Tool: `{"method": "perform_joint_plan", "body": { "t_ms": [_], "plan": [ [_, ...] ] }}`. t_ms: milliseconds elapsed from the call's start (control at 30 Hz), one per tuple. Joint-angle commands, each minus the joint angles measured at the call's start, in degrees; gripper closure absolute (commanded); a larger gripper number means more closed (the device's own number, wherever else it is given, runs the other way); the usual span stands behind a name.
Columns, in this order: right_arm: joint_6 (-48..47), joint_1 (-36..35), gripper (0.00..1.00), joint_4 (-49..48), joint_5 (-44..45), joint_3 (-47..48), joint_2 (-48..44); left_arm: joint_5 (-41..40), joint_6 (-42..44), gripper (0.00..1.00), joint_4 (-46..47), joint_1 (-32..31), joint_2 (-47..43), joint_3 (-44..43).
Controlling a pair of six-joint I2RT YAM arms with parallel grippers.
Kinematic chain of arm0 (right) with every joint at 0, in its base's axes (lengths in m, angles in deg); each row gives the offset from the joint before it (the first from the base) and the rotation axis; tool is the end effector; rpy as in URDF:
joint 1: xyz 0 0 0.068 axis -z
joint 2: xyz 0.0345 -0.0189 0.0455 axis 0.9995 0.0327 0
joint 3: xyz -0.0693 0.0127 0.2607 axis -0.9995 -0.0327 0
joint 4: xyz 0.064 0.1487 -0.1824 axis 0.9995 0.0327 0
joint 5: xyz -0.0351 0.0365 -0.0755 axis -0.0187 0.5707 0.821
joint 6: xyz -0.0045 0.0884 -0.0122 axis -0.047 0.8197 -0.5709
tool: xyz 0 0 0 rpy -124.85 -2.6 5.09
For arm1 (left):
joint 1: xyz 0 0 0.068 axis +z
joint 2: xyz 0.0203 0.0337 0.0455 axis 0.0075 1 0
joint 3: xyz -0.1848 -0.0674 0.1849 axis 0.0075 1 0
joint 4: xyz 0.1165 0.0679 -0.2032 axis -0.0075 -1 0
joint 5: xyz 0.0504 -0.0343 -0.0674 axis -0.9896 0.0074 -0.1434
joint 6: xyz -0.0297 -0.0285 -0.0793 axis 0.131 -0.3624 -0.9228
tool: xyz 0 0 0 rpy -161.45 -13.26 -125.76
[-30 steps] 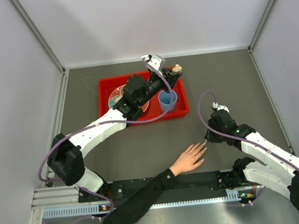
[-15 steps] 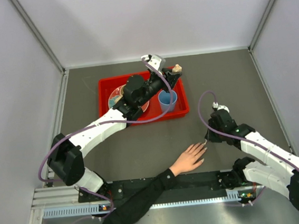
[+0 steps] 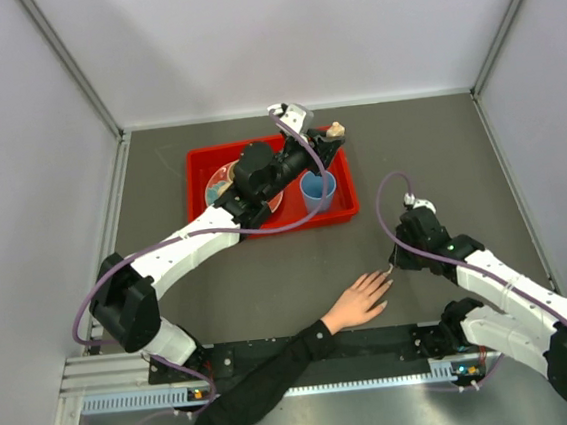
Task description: Paint the nails
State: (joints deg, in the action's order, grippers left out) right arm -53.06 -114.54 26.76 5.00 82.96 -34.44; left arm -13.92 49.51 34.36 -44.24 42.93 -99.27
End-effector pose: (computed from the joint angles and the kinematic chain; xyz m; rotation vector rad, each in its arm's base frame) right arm 0.1636 0.0717 0.1491 0.1887 2.5314 0.2833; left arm 0.2742 -0.2853 0.3820 0.5549 1.3636 -0.8569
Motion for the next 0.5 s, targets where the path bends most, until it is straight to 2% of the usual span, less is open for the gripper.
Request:
{"method": "perform_joint_plan", "body": {
  "t_ms": [0,467],
  "plan": [
    [-0.7,1.1,1.00,-2.3,-0.2,0.8,-0.5,0.9,-0.2,1.00,2.8,0.4,-1.2,-2.0],
    [-0.3,1.1,1.00,-0.5,-2.2,0.6,-5.2,0.9,-0.2,1.00,2.6,0.5,-1.9,-1.5]
  ]
}}
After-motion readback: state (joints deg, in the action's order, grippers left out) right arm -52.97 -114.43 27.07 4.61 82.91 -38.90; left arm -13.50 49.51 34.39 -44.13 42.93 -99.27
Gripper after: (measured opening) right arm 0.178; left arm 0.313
